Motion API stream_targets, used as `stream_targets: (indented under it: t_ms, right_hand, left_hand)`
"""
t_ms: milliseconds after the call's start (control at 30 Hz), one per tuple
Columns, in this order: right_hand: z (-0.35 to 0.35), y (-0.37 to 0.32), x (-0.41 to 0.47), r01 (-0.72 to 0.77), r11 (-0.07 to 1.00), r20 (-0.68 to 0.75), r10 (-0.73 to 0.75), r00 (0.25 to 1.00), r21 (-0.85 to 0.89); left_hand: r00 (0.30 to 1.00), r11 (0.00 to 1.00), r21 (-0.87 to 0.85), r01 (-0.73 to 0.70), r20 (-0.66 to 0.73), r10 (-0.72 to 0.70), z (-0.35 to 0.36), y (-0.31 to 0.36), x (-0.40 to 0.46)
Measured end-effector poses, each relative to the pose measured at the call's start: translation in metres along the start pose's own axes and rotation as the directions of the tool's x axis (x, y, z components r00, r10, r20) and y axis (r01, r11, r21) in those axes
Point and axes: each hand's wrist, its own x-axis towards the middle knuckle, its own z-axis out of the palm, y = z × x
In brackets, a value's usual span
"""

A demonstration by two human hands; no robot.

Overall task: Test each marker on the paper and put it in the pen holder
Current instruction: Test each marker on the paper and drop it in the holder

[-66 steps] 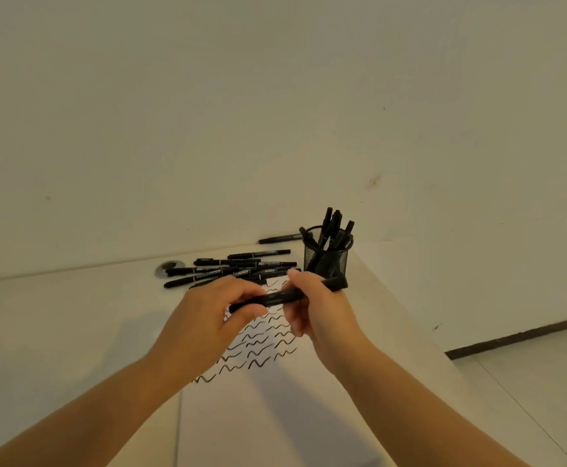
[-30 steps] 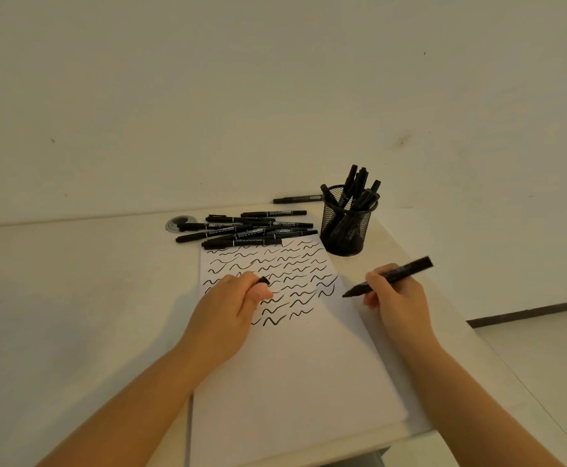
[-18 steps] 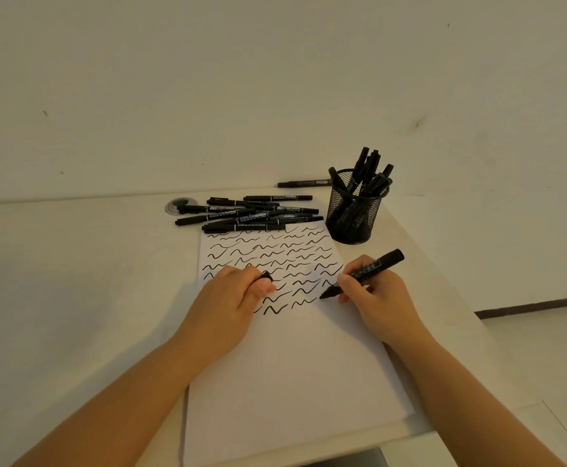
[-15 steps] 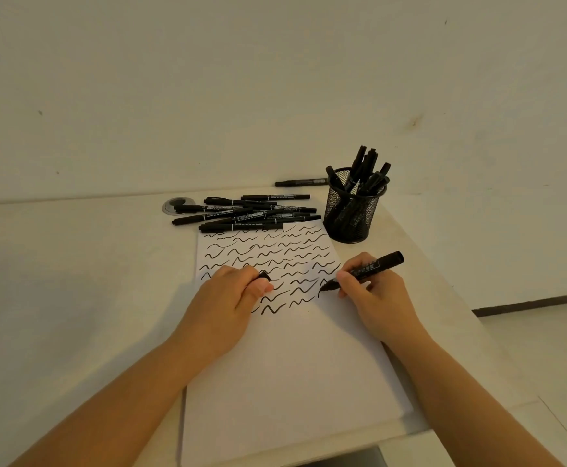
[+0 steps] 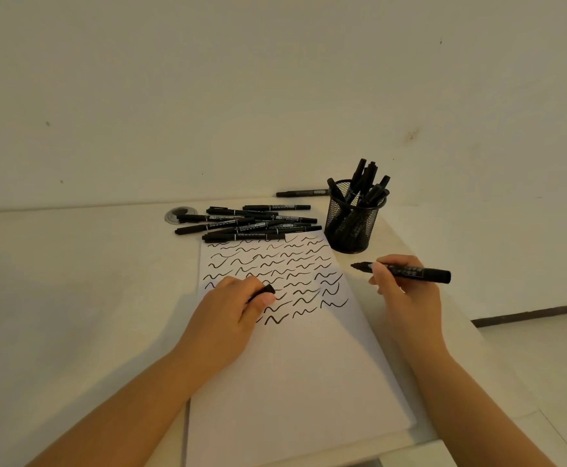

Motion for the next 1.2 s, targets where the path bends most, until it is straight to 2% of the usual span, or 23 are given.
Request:
stream_targets:
  t_ms: [133,233,300,400,600,900,1033,1200]
  right_hand:
    - [0.011,-0.012,0.002,-0.131,0.981,0.083,0.12,0.989,0.143]
    - [0.035,-0.023,-0.002,-0.285,0.902,0.22,0.221,0.95,0.325]
    - [0.052,-0.029,-0.005,-0.341,0.866,0.266,0.255,0.93,0.364]
    - [0.066,-0.03,-0.011,-0.328,0.868,0.265,0.239,0.934,0.372]
    - [0.065,-0.021,-0.014,-0.278,0.921,0.318,0.187,0.929,0.271]
    - [0.064,-0.023,-0.019,-0.235,0.927,0.446,0.086,0.891,0.292]
    - [0.063,-0.023,-0.021,-0.211,0.92,0.482,0.028,0.876,0.331]
    - [0.061,-0.022,-0.021,-0.25,0.884,0.507,0.017,0.862,0.396]
  left_hand:
    - [0.997,0.999,-0.011,-0.032,-0.065,0.031,-0.005,0.002,-0.001]
    - [0.998,0.999,-0.031,-0.016,-0.068,0.014,-0.008,0.003,-0.001]
    - [0.998,0.999,-0.044,-0.01,-0.067,0.007,-0.009,0.002,-0.001]
    - [0.998,0.999,-0.044,-0.016,-0.059,0.013,-0.01,0.001,-0.001]
    - [0.999,0.999,-0.027,-0.036,-0.029,0.035,-0.01,0.003,-0.002]
    - [0.998,0.998,-0.003,-0.055,-0.027,0.055,-0.013,0.01,-0.003]
    - [0.99,0.991,0.018,-0.13,-0.055,0.13,-0.014,0.014,-0.005]
    - [0.962,0.962,0.09,-0.256,-0.074,0.263,-0.012,0.025,-0.01]
